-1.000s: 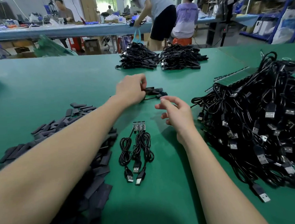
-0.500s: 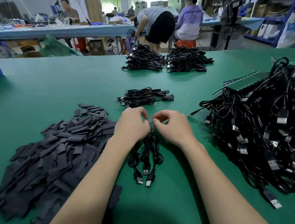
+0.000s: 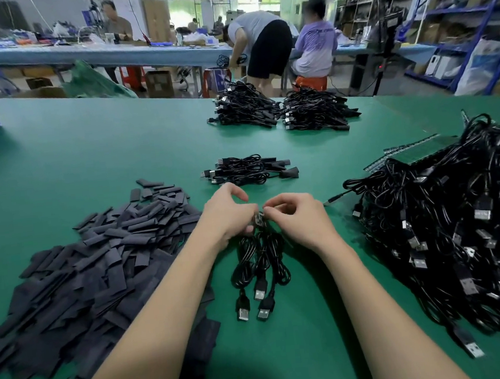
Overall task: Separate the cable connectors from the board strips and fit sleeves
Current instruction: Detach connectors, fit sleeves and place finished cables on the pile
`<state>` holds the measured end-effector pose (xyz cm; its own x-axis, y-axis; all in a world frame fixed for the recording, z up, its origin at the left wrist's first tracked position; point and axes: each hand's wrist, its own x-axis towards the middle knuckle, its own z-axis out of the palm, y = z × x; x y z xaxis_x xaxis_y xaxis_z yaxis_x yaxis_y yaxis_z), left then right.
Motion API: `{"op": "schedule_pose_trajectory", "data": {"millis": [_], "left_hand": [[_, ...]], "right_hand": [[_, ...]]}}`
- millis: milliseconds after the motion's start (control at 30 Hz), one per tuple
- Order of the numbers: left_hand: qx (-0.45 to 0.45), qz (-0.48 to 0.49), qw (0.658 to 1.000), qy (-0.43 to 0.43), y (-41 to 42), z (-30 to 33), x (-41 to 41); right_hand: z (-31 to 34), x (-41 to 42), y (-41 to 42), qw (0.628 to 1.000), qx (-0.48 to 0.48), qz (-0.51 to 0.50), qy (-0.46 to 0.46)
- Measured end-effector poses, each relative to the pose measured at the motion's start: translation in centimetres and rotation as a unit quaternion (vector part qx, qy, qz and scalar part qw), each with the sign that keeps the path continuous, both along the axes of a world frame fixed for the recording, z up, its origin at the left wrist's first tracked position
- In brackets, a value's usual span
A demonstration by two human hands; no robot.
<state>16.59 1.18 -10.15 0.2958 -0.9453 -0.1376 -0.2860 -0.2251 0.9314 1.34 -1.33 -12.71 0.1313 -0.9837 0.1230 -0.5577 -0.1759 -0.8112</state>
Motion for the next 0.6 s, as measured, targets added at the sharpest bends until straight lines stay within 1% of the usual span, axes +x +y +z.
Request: {"op": "schedule_pose_trajectory", "data": {"millis": [67, 100, 200, 233, 333, 367, 400, 467, 533, 600], "left_hand": [[-0.012, 0.006, 0.996, 0.086, -0.1, 0.2, -0.3], [-0.016, 0.006, 0.994, 0.11, 0.0, 0.2, -0.5], [-0.022, 0.011, 0.991, 0.131, 0.0, -0.1, -0.5], [-0.021, 0.015, 0.988, 0.151, 0.0, -0.1, -0.4], [-0.019, 0.016, 0.966, 0.257, -0.1, 0.2, 0.0], [-0.025, 0.01, 0.96, 0.28, -0.1, 0.4, 0.1], [-0.03, 0.0, 0.956, 0.29, -0.2, 0.6, 0.1], [-0.035, -0.03, 0.957, 0.285, -0.2, 0.7, 0.1], [-0.034, -0.066, 0.96, 0.27, 0.0, 0.7, -0.1], [-0.037, -0.081, 0.958, 0.274, 0.1, 0.7, -0.3]], "right_hand": [[0.0, 0.0, 0.1, 1.0, 0.0, 0.006, -0.024], [0.1, 0.0, 0.1, 0.999, -0.002, 0.009, -0.045], [0.4, -0.3, 0.1, 0.994, -0.003, 0.015, -0.112], [0.5, -0.4, 0.1, 0.991, 0.0, 0.012, -0.134], [1.0, -0.6, 0.1, 0.982, 0.0, 0.001, -0.187], [1.2, -0.6, 0.1, 0.979, 0.007, 0.003, -0.203], [1.4, -0.6, 0.2, 0.975, 0.018, 0.008, -0.221], [1.7, -0.6, 0.4, 0.966, 0.042, 0.014, -0.255], [1.9, -0.6, 0.5, 0.962, 0.06, 0.016, -0.267], [2.0, -0.7, 0.5, 0.959, 0.079, 0.018, -0.273]]}}
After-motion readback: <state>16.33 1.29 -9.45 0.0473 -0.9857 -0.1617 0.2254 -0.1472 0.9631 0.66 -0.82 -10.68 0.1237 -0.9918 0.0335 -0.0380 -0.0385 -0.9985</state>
